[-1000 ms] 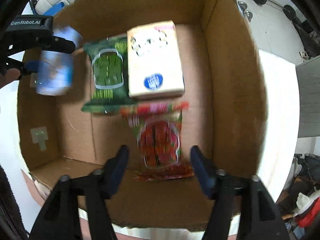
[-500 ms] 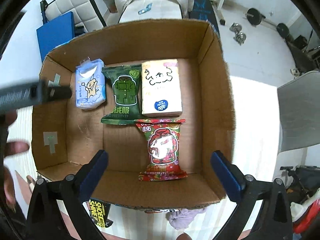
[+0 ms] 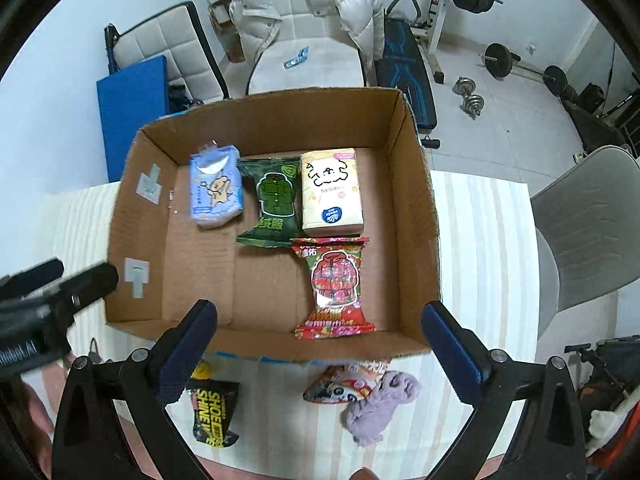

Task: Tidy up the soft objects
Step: 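Grasp the black shoe shine wipe pack with the left tool while the right tool grasps the orange panda bag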

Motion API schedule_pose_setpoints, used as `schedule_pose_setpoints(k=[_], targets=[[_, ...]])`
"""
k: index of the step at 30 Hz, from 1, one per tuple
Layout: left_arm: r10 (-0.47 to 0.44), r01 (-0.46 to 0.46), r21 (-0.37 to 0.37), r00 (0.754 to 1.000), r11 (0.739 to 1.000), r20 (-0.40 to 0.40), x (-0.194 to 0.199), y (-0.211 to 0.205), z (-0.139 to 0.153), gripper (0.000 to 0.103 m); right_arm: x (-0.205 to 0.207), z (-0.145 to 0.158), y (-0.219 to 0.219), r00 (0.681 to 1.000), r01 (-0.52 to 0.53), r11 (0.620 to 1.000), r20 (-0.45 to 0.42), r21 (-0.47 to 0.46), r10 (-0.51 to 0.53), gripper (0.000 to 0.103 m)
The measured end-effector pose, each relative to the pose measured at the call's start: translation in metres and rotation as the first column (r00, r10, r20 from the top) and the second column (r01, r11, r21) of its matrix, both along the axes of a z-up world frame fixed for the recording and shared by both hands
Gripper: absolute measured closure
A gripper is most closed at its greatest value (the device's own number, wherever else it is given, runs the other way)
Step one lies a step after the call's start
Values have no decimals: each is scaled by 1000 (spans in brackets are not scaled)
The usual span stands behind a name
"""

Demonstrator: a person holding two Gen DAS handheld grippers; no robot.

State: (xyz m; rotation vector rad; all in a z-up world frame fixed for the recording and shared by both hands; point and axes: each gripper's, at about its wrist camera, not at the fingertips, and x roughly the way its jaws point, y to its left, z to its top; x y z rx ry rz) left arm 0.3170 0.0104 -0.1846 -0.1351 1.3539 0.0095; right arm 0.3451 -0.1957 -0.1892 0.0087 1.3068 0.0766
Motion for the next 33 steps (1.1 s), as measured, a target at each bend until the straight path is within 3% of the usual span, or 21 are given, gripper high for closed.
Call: schedule_pose_setpoints(k=[4, 6, 11, 13, 17, 19, 23, 25, 27, 29, 33], targets=[[57, -57, 10, 997, 998, -46, -42, 4, -20, 2, -30, 4, -11, 1000, 9, 1000, 15, 13, -9, 0], [64, -61, 25, 993, 998, -99, -67, 4, -46, 2, -47, -2, -20, 1000, 19, 999, 1, 34, -19, 0], [69, -74, -8, 962, 997, -264, -108, -1, -122, 3, -88, -51, -57, 987, 93, 993, -135, 67, -83, 0], [77, -84, -10, 951, 996, -299, -116, -3, -145, 10, -95, -75, -70, 973, 142, 984, -198, 102, -120, 0], [77, -95, -37, 935, 995, -345, -118, -12, -179, 14, -92, -107, -81, 957, 217, 957, -233, 193, -170, 0], [74, -91, -29, 931, 995, -356, -116, -16, -188, 24, -86, -121, -80, 956, 224, 956, -235, 190, -177, 1], [79, -98, -35, 927, 995, -367, -116, -20, -200, 27, -67, -148, -74, 948, 221, 962, -267, 160, -174, 10], [77, -105, -55, 927, 993, -366, -117, -22, -203, 40, -60, -158, -68, 947, 202, 970, -280, 132, -159, 13], [76, -100, -47, 929, 994, -361, -119, -24, -202, 47, -57, -163, -57, 951, 162, 981, -283, 105, -127, 23], [73, -94, -42, 933, 995, -351, -123, -27, -201, 51, -61, -162, -39, 959, 76, 993, -280, 85, -49, 36], [73, -92, -36, 932, 995, -354, -133, -33, -201, 53, -80, -159, 0, 945, -124, 992, -302, 30, 127, 39]])
